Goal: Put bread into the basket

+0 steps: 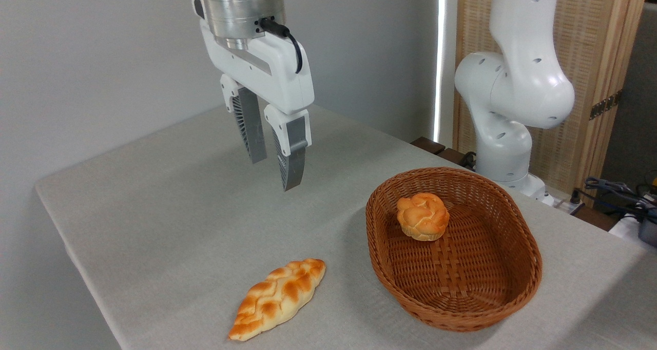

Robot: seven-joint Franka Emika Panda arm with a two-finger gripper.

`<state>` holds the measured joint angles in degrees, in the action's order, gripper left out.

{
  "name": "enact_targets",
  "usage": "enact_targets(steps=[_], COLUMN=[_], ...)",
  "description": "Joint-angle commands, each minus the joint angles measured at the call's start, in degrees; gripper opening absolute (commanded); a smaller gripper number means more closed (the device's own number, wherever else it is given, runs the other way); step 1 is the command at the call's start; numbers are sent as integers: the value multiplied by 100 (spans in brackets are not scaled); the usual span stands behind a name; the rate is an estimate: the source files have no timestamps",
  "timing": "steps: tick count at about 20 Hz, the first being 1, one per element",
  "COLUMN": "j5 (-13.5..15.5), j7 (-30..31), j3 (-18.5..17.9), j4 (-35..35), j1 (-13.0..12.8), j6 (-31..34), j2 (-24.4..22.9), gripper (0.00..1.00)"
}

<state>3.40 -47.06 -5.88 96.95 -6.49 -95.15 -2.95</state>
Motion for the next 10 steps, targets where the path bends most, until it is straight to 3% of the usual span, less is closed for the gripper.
enact_targets(steps=[1, 4, 10], j5=[-5, -383, -427], j7=[92, 39, 13], j3=[526, 649, 632], j4=[-150, -150, -168], j1=[456, 500, 500], j6=[85, 85, 93], j2=[75, 75, 75], gripper=[100, 100, 100])
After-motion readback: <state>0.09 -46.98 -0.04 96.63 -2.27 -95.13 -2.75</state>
